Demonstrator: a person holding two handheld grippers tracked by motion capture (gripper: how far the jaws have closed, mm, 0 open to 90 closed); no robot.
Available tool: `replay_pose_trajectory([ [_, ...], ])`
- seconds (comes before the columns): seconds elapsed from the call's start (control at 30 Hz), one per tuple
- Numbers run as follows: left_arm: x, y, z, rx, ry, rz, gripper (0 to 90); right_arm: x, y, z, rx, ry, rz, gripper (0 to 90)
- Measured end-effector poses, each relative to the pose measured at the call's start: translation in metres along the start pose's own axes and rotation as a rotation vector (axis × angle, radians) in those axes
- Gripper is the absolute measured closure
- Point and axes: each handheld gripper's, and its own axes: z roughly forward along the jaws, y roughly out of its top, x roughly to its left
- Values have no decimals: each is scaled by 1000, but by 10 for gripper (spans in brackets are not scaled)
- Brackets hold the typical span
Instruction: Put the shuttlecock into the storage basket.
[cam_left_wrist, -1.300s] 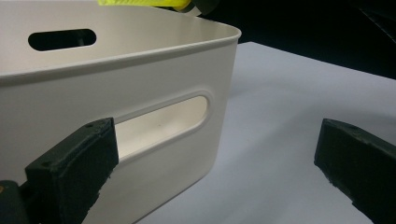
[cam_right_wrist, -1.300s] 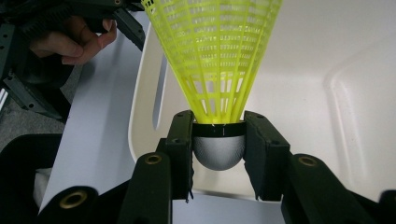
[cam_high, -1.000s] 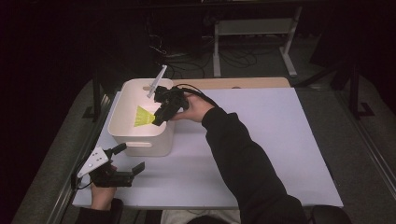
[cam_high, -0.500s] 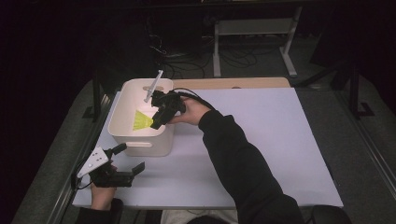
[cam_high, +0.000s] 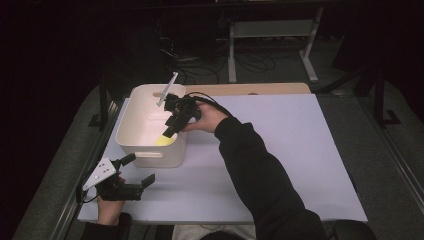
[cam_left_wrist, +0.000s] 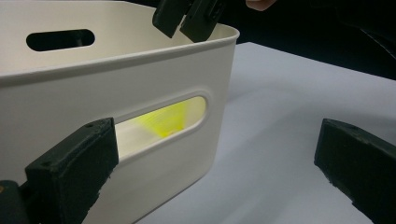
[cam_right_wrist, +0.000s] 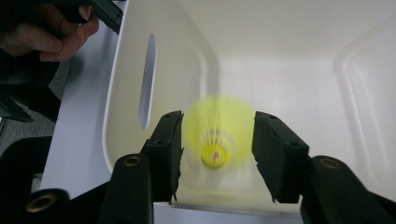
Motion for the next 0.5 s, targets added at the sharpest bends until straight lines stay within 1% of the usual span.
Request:
replay_pose_trajectory([
  [0.13, 0, 0, 0, -1, -1, 0, 0, -1, -1, -3, -4, -8, 34, 418],
  [0.23, 0, 0, 0, -3, -2, -1, 0, -1, -2, -5, -11, -21, 36, 348],
  [0.33, 0, 0, 0, -3, -2, -2, 0, 0, -3, -8, -18, -26, 39, 249],
  [0.43, 0, 0, 0, -3, -2, -2, 0, 1, -4, -12, -34, -37, 41, 164],
  [0.5, 0, 0, 0, -1, -2, -1, 0, 2, -4, -14, -48, -42, 48, 126],
])
